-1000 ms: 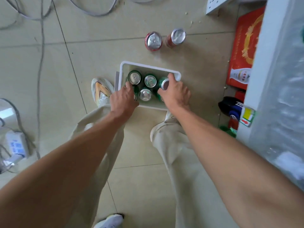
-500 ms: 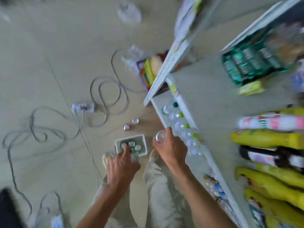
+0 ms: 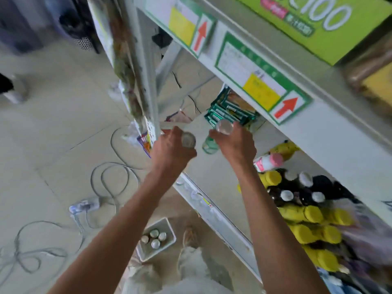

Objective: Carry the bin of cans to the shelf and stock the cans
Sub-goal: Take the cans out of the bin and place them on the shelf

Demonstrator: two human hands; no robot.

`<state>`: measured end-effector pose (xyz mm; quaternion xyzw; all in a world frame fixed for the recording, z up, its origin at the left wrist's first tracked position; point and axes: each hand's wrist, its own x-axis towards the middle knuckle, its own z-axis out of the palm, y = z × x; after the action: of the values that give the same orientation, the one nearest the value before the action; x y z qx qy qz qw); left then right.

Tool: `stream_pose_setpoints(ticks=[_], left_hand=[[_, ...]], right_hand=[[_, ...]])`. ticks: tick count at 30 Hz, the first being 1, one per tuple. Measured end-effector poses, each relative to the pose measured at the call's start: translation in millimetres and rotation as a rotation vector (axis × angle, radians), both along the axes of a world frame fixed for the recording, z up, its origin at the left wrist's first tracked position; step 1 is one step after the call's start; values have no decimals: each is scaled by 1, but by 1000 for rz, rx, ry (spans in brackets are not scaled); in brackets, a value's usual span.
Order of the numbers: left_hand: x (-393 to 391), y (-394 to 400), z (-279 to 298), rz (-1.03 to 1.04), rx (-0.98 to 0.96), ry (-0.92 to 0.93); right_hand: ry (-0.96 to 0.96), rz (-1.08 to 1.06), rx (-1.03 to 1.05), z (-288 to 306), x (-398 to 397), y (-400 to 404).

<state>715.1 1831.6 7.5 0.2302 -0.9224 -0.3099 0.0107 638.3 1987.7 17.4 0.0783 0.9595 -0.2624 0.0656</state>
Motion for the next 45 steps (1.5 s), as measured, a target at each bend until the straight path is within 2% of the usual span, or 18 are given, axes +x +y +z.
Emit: stream_pose_setpoints(ticks=[4, 8, 14, 17, 19, 21, 23, 24, 28, 31, 35, 38, 42, 45], left_hand=[[-63, 21, -32, -58, -55, -29], [-72, 32, -74, -106, -82, -108], [-72, 35, -94, -120, -60, -24], [-56, 25, -99, -108, 21, -52], [-28, 15, -111, -43, 76, -10], [25, 3, -138, 70, 129, 87], [96, -8, -187, 215, 78, 121], [136, -11, -220, 273, 47, 72], [287, -17, -390, 344, 85, -335], [345, -23, -514, 315, 156, -583], [356, -28, -656, 222, 196, -639], [342, -32, -738, 189, 140, -651], [328, -36, -812, -53, -59, -761], [319, -37, -837, -130, -95, -787]], right_hand=[[-24, 2, -158, -29, -47, 4], [-155, -9, -26, -63, -53, 6], [-199, -51, -14, -69, -46, 7], [-69, -59, 109, -66, -19, 11], [16, -34, 121, -77, 17, 8], [-37, 26, 95, -107, 66, -4], [-146, 142, 113, -157, 118, -22], [-215, 212, 123, -190, 143, -31], [-512, 482, 220, -373, 235, -59], [-713, 640, 337, -523, 279, -67], [-684, 759, 428, -679, 304, -72], [-640, 866, 496, -760, 307, -74], [-620, 1039, 660, -828, 305, -76], [-522, 1044, 659, -844, 304, -72]])
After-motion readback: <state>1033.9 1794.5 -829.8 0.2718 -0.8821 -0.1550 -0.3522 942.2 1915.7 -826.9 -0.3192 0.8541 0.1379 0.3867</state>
